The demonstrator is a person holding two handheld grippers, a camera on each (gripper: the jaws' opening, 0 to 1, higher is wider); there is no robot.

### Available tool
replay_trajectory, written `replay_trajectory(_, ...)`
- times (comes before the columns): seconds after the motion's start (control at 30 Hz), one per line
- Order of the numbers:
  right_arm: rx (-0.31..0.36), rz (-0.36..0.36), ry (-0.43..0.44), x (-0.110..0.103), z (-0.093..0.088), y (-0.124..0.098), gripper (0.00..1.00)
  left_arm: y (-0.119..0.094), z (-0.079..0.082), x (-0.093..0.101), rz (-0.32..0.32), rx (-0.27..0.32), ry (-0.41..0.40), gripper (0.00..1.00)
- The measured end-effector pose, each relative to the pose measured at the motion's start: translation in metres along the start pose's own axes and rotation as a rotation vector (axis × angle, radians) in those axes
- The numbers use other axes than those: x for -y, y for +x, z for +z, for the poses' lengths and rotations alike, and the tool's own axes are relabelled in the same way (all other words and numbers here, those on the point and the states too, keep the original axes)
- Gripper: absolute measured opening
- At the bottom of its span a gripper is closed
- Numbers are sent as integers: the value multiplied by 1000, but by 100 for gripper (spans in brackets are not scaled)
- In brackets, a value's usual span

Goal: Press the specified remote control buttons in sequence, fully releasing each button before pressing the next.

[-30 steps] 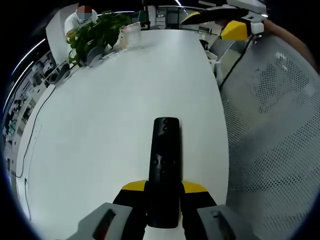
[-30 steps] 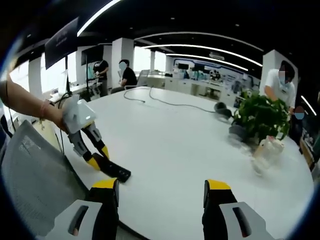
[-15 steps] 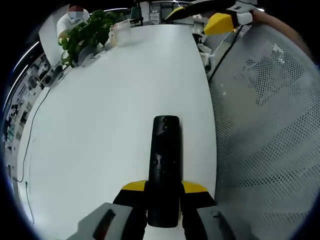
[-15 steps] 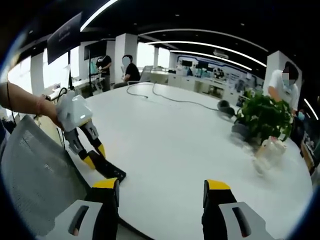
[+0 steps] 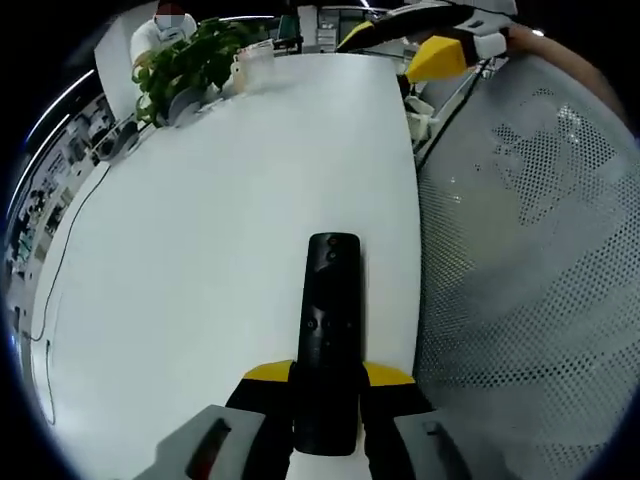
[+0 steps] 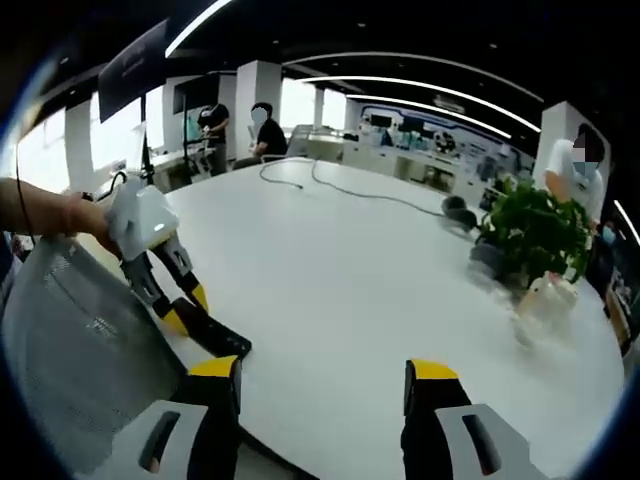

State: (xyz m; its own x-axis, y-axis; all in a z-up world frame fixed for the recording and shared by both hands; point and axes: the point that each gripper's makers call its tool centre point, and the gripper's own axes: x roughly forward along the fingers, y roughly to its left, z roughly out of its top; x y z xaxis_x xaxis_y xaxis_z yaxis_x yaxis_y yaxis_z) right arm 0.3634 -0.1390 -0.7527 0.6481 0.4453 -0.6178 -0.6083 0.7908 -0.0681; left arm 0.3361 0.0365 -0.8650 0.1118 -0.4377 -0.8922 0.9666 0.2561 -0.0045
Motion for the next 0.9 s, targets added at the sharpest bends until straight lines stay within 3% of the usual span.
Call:
replay_trajectory(0.43,-44,19,-25,-5,-7,2,63,-1,-1,5,2,-8,15,25)
replay_trajectory(0.63,-14,31,40,-5,-3,0,60,-1,-2,5,3,-8,12,25)
replay_trajectory(0.77,5,29,66,-3,1,-1,57,-1,-2,5,4,-2,10,25)
replay_trajectory(0.9,-13,64,48,-12,1,-1,44,-1,-2,5,2,10,12,25)
